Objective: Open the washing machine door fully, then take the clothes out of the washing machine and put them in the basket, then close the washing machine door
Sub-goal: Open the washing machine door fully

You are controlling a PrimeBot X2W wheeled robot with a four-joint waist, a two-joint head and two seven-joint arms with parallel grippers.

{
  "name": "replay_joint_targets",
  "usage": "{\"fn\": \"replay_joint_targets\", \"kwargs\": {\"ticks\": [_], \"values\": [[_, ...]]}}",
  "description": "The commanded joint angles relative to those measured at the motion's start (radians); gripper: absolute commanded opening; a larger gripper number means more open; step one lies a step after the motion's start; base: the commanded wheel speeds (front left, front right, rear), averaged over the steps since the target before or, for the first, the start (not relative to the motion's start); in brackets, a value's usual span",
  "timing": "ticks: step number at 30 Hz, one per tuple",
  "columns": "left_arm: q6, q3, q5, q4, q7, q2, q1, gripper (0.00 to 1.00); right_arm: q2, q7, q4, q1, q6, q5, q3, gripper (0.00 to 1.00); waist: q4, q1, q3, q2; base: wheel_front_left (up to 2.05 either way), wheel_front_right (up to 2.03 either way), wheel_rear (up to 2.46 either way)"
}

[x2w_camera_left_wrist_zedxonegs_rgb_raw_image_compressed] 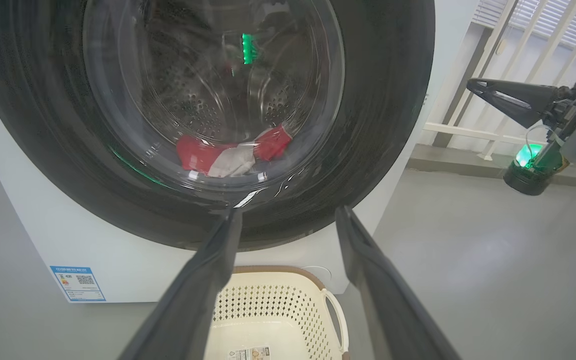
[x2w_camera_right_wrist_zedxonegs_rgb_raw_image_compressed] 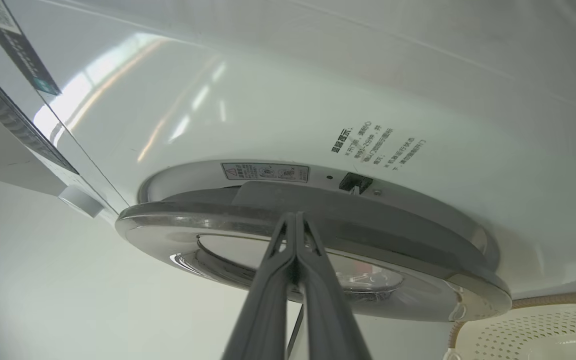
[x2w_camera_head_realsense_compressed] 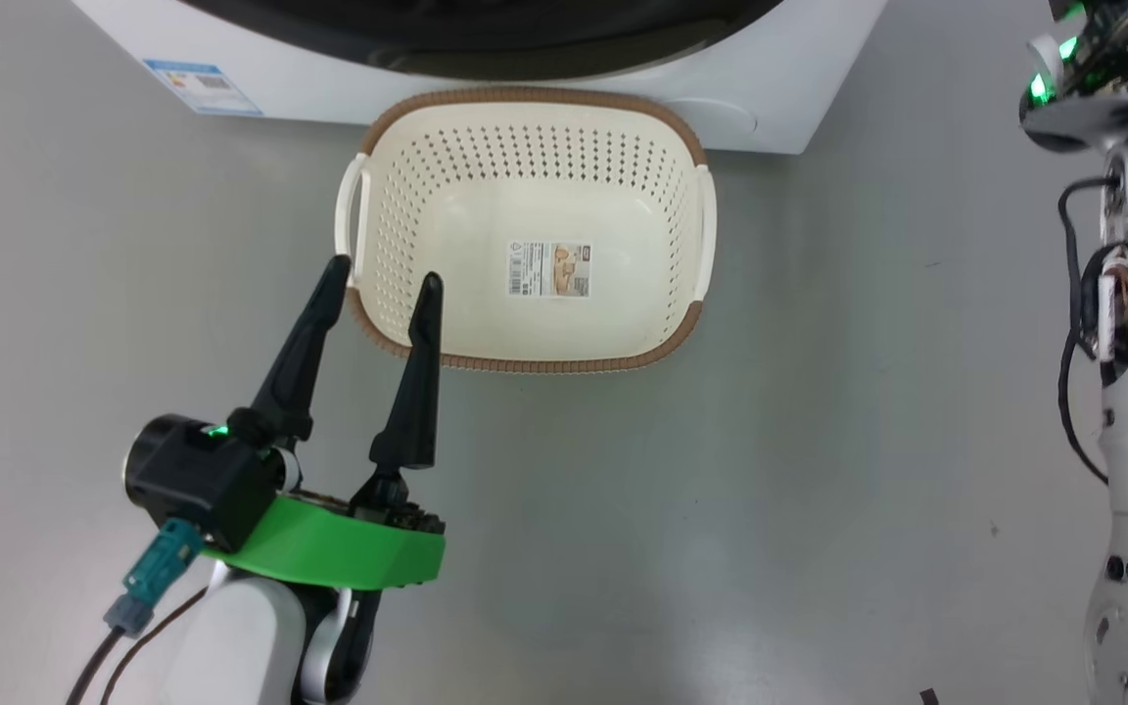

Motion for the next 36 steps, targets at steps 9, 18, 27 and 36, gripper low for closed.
{"fn": "replay_joint_targets", "kwargs": {"ticks": [9, 18, 27, 36], "values": [[0.003, -0.001, 0.010, -0.026, -0.001, 0.016, -0.039, 1.00, 0.011, 0.144, 0.074, -0.191, 0.001, 0.025, -0.023, 0.00, 0.033, 0.0000, 0.069, 0.0000, 0.00, 0.00, 0.00], [0.008, -0.012, 0.011, -0.031, 0.007, 0.020, -0.060, 1.00, -0.007, 0.263, 0.203, -0.345, 0.001, 0.028, -0.068, 0.00, 0.047, 0.0000, 0.120, 0.0000, 0.00, 0.00, 0.00], [0.010, -0.010, 0.001, -0.025, -0.002, 0.020, -0.077, 1.00, -0.020, 0.371, 0.273, -0.440, 0.001, 0.015, -0.079, 0.00, 0.059, 0.0000, 0.154, 0.0000, 0.00, 0.00, 0.00], [0.016, -0.008, -0.006, -0.012, -0.008, 0.025, -0.088, 1.00, -0.003, 0.462, 0.267, -0.452, 0.001, -0.020, -0.058, 0.00, 0.057, 0.0000, 0.158, 0.0000, 0.00, 0.00, 0.00]]}}
